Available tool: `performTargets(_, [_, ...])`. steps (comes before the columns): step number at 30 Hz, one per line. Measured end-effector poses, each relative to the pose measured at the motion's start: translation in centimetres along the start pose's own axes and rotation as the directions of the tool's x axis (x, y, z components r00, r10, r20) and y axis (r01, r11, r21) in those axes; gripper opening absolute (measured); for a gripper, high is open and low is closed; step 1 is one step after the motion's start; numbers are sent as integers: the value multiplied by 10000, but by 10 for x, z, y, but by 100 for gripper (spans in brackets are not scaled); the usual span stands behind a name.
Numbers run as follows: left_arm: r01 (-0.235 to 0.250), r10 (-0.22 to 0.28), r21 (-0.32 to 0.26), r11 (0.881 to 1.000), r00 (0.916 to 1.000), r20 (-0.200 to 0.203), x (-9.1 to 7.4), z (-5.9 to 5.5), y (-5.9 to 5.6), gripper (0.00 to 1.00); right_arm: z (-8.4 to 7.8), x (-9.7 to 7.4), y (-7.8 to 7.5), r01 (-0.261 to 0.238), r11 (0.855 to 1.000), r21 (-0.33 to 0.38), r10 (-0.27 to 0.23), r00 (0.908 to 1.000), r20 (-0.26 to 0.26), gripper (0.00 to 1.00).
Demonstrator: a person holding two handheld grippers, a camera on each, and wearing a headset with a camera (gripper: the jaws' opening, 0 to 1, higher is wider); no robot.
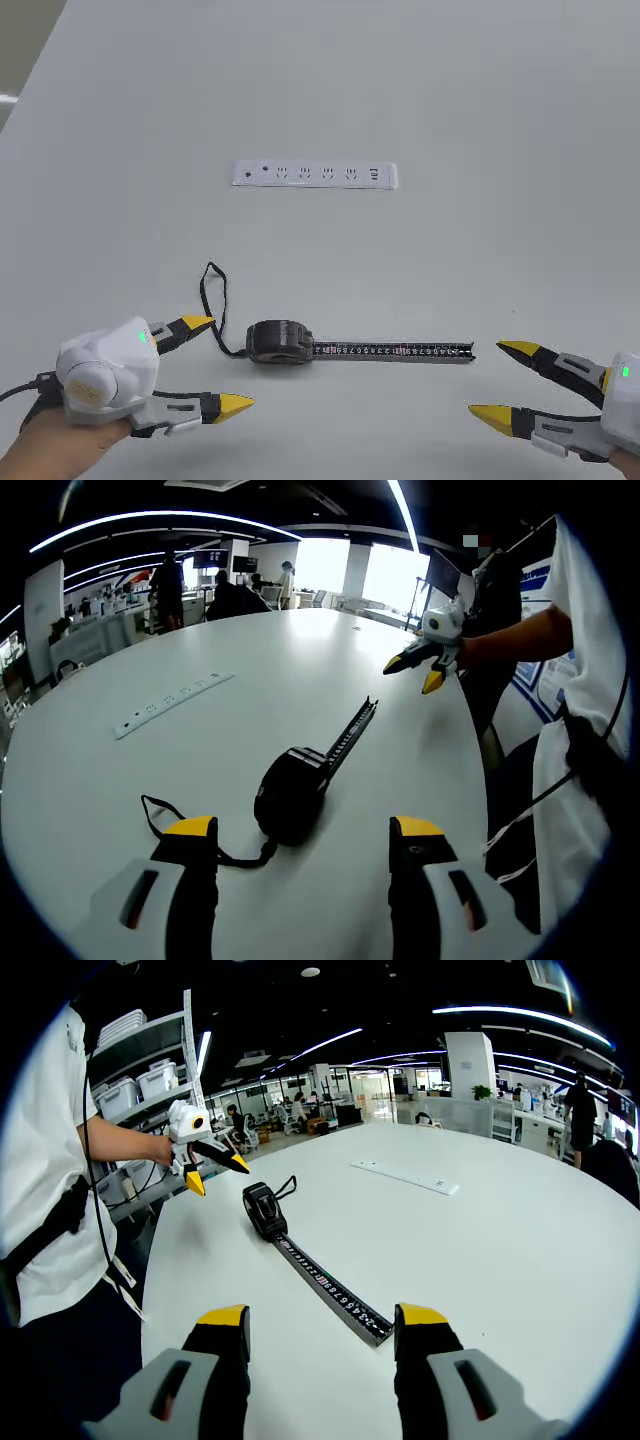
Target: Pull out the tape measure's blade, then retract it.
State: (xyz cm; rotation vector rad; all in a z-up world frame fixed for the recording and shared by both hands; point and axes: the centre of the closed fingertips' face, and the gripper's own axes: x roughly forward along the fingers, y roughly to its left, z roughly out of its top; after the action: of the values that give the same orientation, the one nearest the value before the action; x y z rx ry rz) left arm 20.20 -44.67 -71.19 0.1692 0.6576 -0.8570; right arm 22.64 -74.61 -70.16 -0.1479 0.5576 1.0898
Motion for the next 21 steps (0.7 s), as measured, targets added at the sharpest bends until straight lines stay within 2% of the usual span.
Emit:
performTargets(4, [-268,271,-362,9990,9996,76,3,4,-1,68,1,4,-2,21,10000,83,-22,10000,77,58])
performTargets(6, [-224,228,-385,9990,9997,95,5,4,-5,68,1,5,-2,6,9999,105,-7,10000,91,57])
performTargets(7, [-240,244,-433,9988,9997,85,5,9,-12,68,1,5,-2,25,9999,143,-27,9999,132,57])
performTargets(8, [-245,251,-478,9986,9996,119,5,10,-13,68,2,6,-3,40,9998,177,-43,9998,177,57])
performTargets(9, [-291,297,-559,9980,9995,102,5,10,-11,68,3,7,-3,57,9997,227,-62,9998,207,57])
performTargets(16, [-690,707,-1033,9922,9974,128,4,14,-17,68,5,10,-3,179,9995,260,-188,9993,313,57])
performTargets(21, [-1078,1118,-1395,9843,9935,209,5,11,-13,68,4,13,-3,172,9993,329,-184,9992,359,57])
